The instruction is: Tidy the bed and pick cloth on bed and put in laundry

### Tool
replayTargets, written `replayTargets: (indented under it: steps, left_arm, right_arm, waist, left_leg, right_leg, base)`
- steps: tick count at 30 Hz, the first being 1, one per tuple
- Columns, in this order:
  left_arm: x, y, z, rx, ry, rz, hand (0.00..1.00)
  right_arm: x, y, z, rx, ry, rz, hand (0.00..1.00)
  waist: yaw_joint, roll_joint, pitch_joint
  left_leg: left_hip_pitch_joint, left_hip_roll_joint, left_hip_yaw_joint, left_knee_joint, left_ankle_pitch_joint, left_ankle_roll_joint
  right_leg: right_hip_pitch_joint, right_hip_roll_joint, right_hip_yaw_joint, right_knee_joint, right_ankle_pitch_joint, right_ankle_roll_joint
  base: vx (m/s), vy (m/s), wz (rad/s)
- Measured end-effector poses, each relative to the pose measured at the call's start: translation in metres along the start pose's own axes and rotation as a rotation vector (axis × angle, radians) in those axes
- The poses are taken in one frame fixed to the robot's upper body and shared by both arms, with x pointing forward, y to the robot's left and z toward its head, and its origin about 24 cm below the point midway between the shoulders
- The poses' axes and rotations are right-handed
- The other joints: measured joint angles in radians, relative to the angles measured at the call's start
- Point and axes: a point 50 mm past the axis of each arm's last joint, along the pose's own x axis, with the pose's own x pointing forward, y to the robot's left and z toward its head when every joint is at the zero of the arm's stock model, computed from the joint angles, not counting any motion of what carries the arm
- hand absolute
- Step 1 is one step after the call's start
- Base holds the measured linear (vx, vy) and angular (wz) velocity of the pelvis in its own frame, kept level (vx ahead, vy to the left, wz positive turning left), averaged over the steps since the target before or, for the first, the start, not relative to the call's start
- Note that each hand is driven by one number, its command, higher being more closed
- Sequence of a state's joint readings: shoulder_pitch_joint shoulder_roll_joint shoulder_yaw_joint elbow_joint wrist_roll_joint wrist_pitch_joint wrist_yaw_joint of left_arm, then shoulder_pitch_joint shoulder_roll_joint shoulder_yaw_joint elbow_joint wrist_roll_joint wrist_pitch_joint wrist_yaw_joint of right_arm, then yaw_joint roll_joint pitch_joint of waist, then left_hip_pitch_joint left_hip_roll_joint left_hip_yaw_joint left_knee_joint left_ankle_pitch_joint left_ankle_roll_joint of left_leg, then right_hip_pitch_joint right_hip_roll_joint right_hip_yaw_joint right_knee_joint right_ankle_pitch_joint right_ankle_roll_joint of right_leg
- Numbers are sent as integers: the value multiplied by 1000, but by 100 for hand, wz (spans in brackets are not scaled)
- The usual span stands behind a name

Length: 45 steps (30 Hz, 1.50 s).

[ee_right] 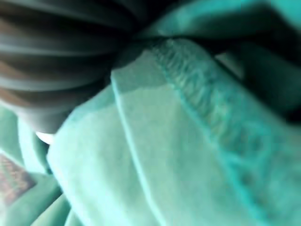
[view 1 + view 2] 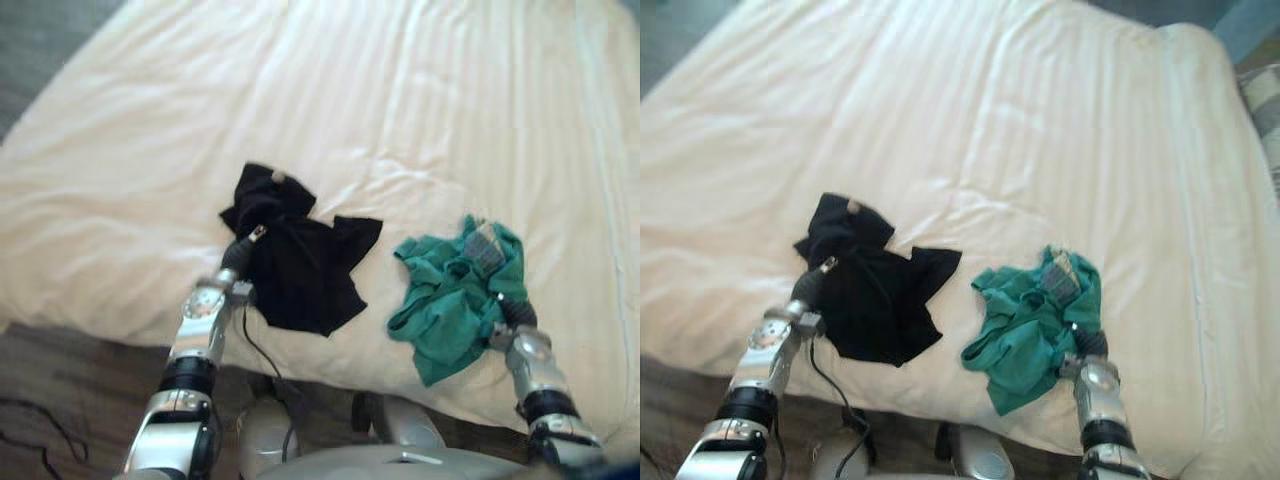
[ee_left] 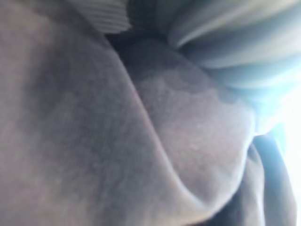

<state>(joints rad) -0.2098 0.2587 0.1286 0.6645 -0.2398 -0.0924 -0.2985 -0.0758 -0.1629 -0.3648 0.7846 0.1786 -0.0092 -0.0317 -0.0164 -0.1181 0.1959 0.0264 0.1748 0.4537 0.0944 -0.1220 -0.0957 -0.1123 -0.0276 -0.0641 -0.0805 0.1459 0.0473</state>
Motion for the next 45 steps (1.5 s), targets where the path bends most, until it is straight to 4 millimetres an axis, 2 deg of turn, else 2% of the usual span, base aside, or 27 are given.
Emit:
replayTargets:
  steps: [3,8,12,14,17,19,22,24,27,29,31,33,36,37,39,40,41,42,43,44,45]
  left_arm:
    - [-14,5,-30,-36,96,45,100]
    - [-32,9,-59,-124,166,113,100]
    - [-44,9,-74,-186,200,157,100]
    - [-49,9,-82,-202,223,178,100]
    - [-60,12,-92,-224,261,222,100]
    - [-63,15,-95,-231,271,244,100]
    - [-66,18,-96,-226,279,259,100]
    - [-66,18,-96,-227,279,260,100]
    - [-65,15,-97,-234,280,259,100]
    - [-62,11,-97,-241,277,260,100]
    - [-51,4,-89,-231,255,229,100]
    - [-40,-4,-81,-221,235,190,100]
    - [-36,-19,-83,-259,238,157,100]
    - [-40,-25,-90,-299,252,161,100]
    - [-43,-32,-95,-323,269,156,100]
    - [-48,-36,-104,-346,301,175,100]
    - [-55,-37,-113,-362,350,195,100]
    - [-66,-42,-130,-394,436,223,100]
    - [-78,-45,-144,-416,508,245,100]
    - [-94,-45,-160,-430,602,285,100]
    - [-99,-46,-165,-430,640,299,100]
  right_arm:
    - [-12,-19,-36,106,105,-42,100]
    - [-40,-47,-84,230,246,-148,100]
    - [-64,-66,-116,262,389,-225,100]
    - [-85,-71,-144,279,527,-277,100]
    - [-113,-74,-174,273,724,-309,100]
    - [-128,-75,-187,284,830,-324,100]
    - [-151,-78,-202,308,991,-348,100]
    - [-154,-80,-204,317,997,-359,100]
    - [-145,-79,-199,282,881,-333,100]
    - [-134,-72,-192,216,784,-270,100]
    - [-111,-46,-177,57,642,-125,100]
    - [-101,-42,-166,-28,570,-74,100]
    - [-90,-32,-155,-163,493,15,100]
    - [-85,-29,-150,-262,475,65,100]
    - [-82,-29,-147,-361,466,107,100]
    - [-77,-27,-141,-422,458,129,100]
    - [-73,-30,-138,-471,456,137,100]
    - [-73,-35,-137,-505,474,130,100]
    - [-74,-38,-140,-521,498,127,100]
    - [-76,-38,-144,-526,536,125,100]
    - [-77,-38,-146,-534,555,126,100]
  waist:
    - [-26,22,-51]
    - [-28,40,-93]
    - [-27,67,-113]
    - [-27,83,-118]
    - [-29,111,-131]
    - [-31,128,-131]
    - [-30,139,-130]
    - [-26,143,-128]
    - [-28,147,-128]
    - [-29,149,-125]
    - [-32,141,-115]
    - [-33,138,-88]
    - [-27,144,-65]
    - [-28,145,-69]
    - [-26,144,-70]
    - [-25,156,-67]
    - [-23,153,-65]
    - [-22,174,-70]
    - [-20,185,-70]
    - [-21,169,-63]
    - [-21,156,-55]
  left_leg:
    - [80,-6,36,-49,2,-5]
    - [174,-7,108,-94,-7,-15]
    - [207,-6,154,-94,-27,-18]
    - [220,-5,184,-95,-34,-24]
    - [239,5,228,-91,-47,-34]
    - [239,11,249,-87,-51,-39]
    - [240,26,252,-77,-54,-44]
    - [241,32,251,-72,-55,-46]
    - [239,29,238,-71,-56,-44]
    - [231,21,208,-72,-52,-37]
    - [186,-3,156,-73,-36,-12]
    - [163,-21,104,-72,-25,10]
    - [123,-31,-7,-68,-2,22]
    - [98,-36,-69,-66,17,25]
    - [64,-53,-146,-67,29,20]
    - [34,-61,-206,-74,32,16]
    - [15,-66,-245,-84,34,13]
    - [-7,-74,-291,-108,33,12]
    - [-12,-75,-313,-140,15,-4]
    - [-11,-90,-292,-149,4,8]
    - [-19,-100,-263,-115,17,25]
  right_leg:
    - [42,9,25,-2,-12,6]
    - [92,20,62,-9,-25,10]
    - [105,28,81,-11,-29,6]
    - [104,36,100,-12,-29,6]
    - [103,54,128,-13,-34,0]
    - [92,61,133,-14,-41,-9]
    - [94,73,126,-14,-48,-15]
    - [97,75,115,-14,-53,-20]
    - [104,49,23,-11,-58,-10]
    - [93,35,6,16,-65,-4]
    - [24,2,-3,115,-104,8]
    - [3,-21,-7,163,-128,10]
    - [-2,-44,-40,236,-170,-19]
    - [7,-52,-41,331,-228,-13]
    - [18,-73,-54,373,-298,1]
    - [11,-84,-97,375,-315,5]
    - [12,-92,-136,362,-318,3]
    - [21,-99,-201,335,-320,5]
    - [34,-102,-242,315,-316,11]
    - [54,-134,-297,293,-316,10]
    - [66,-155,-326,289,-314,8]
  base:
    - [83,39,-27]
    - [55,18,-31]
    - [32,-5,-34]
    - [19,-27,-33]
    - [11,-43,-40]
    - [2,-59,-32]
    - [7,-78,-9]
    - [-18,-63,2]
    - [-51,-33,7]
    - [-78,-15,20]
    - [-159,-14,45]
    - [-187,-17,68]
    - [-160,-82,95]
    - [-119,-157,104]
    - [-94,-172,118]
    - [-88,-158,129]
    - [-90,-147,145]
    - [-56,-117,140]
    - [-39,-103,160]
    - [-4,-48,132]
    - [-46,-63,150]
